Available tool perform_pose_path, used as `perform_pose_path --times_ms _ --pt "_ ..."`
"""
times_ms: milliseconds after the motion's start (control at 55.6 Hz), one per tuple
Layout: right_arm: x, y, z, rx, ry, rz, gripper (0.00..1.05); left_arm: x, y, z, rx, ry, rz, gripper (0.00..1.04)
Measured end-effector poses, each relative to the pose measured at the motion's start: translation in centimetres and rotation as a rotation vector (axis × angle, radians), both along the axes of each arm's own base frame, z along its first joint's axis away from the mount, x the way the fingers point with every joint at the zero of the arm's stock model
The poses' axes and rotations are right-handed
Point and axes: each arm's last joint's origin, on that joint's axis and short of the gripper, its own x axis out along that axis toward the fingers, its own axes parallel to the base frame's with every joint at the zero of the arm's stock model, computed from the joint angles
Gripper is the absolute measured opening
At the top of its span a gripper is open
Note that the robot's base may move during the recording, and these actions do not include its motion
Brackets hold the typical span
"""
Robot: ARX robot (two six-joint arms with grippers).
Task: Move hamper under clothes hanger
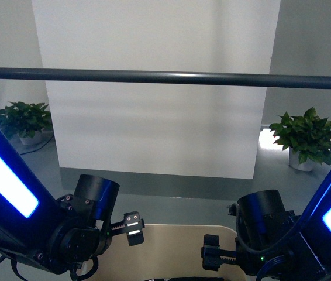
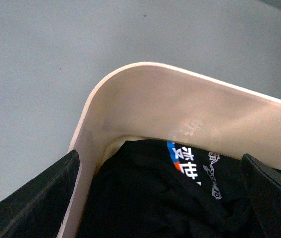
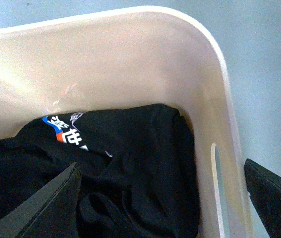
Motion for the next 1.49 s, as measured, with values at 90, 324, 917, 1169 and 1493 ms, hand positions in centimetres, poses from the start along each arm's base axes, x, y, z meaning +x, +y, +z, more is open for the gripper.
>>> perform_pose_path --times_ms 90,324,917,1169,1493 --pt "-0.2 -0.1 0.8 0.0 -0.019 0.004 0.97 -0.2 -0.4 1.1 0.004 -0.027 -0.01 0.98" --pt "-0.7 -0.2 3.6 -0.01 -0.091 0.01 0.97 -0.6 -0.8 3.7 0.029 -0.091 -0.018 0.98" --pt "-3.4 -2.6 15.5 -0.208 -0.498 -0.056 0.97 -3.4 -0.4 14.4 0.091 -0.397 -0.135 0.98" --pt "-5.9 -1.8 17.0 -0.213 -0.614 -0.061 0.97 -6.7 -0.3 16.9 0.17 -0.569 -0.163 0.88" --pt "-12.5 -5.3 16.7 -0.164 -0.785 -0.076 0.51 -16.0 5.9 15.9 0.204 -0.612 -0.146 0.31"
